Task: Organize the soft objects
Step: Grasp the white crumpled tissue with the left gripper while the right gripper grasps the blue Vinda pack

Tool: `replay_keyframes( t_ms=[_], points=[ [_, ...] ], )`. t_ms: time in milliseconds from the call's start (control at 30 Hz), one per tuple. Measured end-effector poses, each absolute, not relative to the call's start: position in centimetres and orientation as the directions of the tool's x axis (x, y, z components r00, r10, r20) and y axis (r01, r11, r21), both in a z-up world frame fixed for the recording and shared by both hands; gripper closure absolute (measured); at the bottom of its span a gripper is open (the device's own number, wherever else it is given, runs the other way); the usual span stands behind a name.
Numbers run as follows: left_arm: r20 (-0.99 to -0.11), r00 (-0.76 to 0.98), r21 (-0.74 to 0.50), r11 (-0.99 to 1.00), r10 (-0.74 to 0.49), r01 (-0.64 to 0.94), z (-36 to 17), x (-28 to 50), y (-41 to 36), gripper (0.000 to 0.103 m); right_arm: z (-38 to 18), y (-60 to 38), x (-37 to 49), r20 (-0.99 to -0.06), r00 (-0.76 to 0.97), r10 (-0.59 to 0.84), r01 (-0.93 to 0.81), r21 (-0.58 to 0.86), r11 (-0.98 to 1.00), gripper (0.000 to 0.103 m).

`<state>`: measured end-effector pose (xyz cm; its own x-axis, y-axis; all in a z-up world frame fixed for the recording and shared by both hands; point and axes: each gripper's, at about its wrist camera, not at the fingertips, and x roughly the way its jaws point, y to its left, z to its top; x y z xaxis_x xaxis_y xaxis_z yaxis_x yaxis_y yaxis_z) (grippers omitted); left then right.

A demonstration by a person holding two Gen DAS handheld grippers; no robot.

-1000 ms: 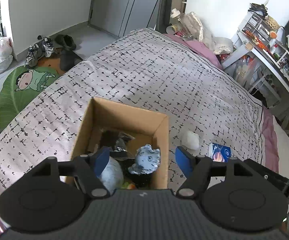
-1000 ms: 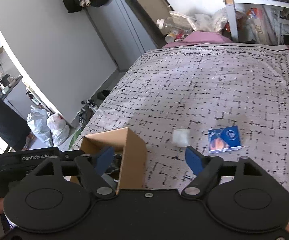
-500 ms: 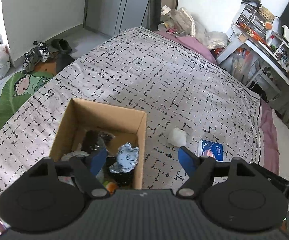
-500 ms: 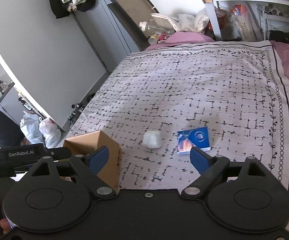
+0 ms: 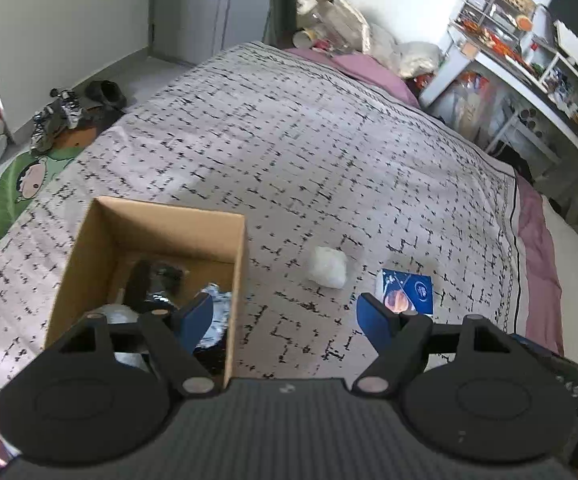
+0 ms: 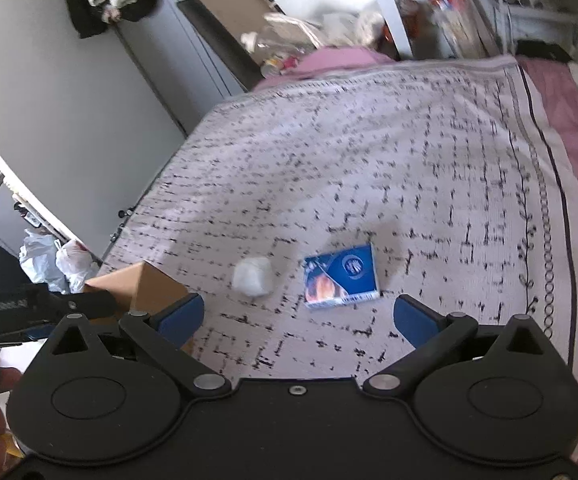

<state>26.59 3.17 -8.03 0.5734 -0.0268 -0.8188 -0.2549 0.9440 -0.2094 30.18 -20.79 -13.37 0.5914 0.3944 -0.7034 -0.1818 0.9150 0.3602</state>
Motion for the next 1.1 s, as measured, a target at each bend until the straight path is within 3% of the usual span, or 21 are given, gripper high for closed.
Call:
replay_keyframes(
  t_ms=[533,1100],
  points=[
    [-0.824,0.564,-0.198,0.959,-0.049,-0.205,-10.8,31.7,0.4,0.026,-17.3,-19.6,33.1,-0.746,0.565,0.353,-0.172,0.312,0.934,0.001],
    [-0.874,0.472,-0.215,0.963,-0.114,-0.165,-16.9,37.3,-1.3,0.036,-21.0,-18.0,36.5,-0.786,0.535,0.308,-0.161,0.263,0.951,0.003]
  ],
)
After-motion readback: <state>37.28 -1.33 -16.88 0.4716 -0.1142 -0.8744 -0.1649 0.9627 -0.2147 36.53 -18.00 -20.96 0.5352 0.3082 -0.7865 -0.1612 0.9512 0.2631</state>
